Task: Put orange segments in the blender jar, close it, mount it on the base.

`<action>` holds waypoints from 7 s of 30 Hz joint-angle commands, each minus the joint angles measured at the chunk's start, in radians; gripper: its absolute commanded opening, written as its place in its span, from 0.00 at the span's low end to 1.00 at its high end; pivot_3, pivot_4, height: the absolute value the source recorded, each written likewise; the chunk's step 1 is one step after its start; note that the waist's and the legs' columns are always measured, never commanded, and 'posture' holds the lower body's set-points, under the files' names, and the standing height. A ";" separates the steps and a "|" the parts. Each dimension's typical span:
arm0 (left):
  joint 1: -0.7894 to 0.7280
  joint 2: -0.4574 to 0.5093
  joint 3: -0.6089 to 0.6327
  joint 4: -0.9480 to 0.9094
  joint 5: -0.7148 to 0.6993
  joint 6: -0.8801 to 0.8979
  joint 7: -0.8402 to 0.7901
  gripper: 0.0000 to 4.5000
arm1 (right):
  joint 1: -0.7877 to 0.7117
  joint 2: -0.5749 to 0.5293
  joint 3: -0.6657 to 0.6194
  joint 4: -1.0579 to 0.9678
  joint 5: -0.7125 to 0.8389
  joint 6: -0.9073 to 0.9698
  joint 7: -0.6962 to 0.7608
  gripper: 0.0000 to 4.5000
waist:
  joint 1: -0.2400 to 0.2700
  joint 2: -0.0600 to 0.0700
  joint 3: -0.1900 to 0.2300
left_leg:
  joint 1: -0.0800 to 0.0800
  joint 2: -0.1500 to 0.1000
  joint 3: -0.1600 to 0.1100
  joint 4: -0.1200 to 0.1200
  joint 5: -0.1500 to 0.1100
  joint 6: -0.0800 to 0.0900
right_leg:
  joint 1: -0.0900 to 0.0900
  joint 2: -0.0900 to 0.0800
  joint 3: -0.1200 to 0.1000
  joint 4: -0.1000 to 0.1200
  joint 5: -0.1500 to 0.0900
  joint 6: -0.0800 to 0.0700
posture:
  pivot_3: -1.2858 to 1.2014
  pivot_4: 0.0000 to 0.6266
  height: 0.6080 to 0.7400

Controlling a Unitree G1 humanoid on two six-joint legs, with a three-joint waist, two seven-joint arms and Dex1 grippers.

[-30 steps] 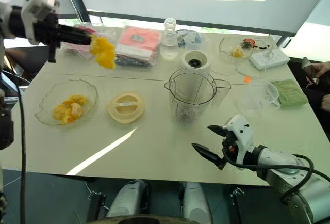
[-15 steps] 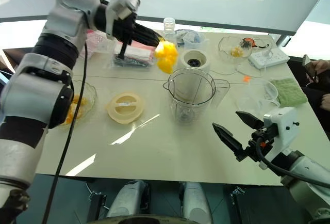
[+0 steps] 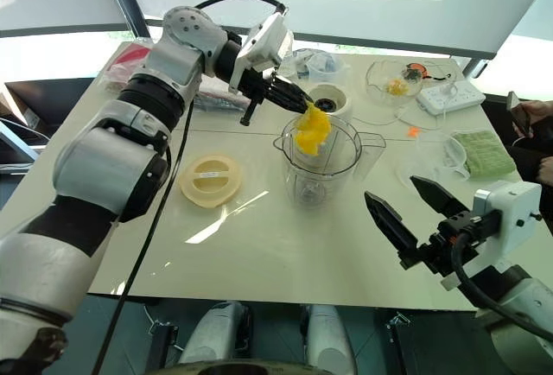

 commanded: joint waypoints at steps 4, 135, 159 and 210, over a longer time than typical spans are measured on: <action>-0.010 -0.023 0.062 0.008 0.052 -0.060 0.000 0.52 | -0.001 -0.032 0.022 -0.028 0.022 -0.051 -0.040 1.00 | 0.000 0.000 0.000 | -0.001 0.000 0.000 0.000 0.000 0.001 | 0.000 0.000 0.000 -0.001 0.000 0.000 | 0.52 0.24 1.00; 0.972 0.549 0.328 -1.451 -0.446 0.871 0.473 0.64 | -1.154 -0.203 0.645 0.907 -1.414 -0.664 0.357 0.01 | -0.027 0.026 0.005 | 0.003 -0.001 0.003 -0.002 0.001 -0.001 | -0.001 0.001 0.005 0.002 0.000 0.001 | 0.52 0.24 1.00; 0.968 0.537 0.317 -1.465 -0.444 0.883 0.487 0.64 | -1.206 -0.263 0.715 1.005 -1.734 -1.070 0.313 0.01 | -0.028 0.025 0.005 | 0.003 -0.001 0.004 -0.002 0.001 -0.002 | -0.001 0.001 0.005 0.002 0.000 0.001 | 0.52 0.24 1.00; 0.931 0.460 0.385 -1.419 -0.509 0.901 0.551 0.64 | -0.809 0.400 0.043 0.784 -1.106 -0.174 -0.102 0.01 | -0.026 0.026 0.005 | 0.003 -0.001 0.002 -0.002 0.001 -0.002 | -0.001 0.001 0.004 0.003 0.002 0.004 | 0.52 0.24 1.00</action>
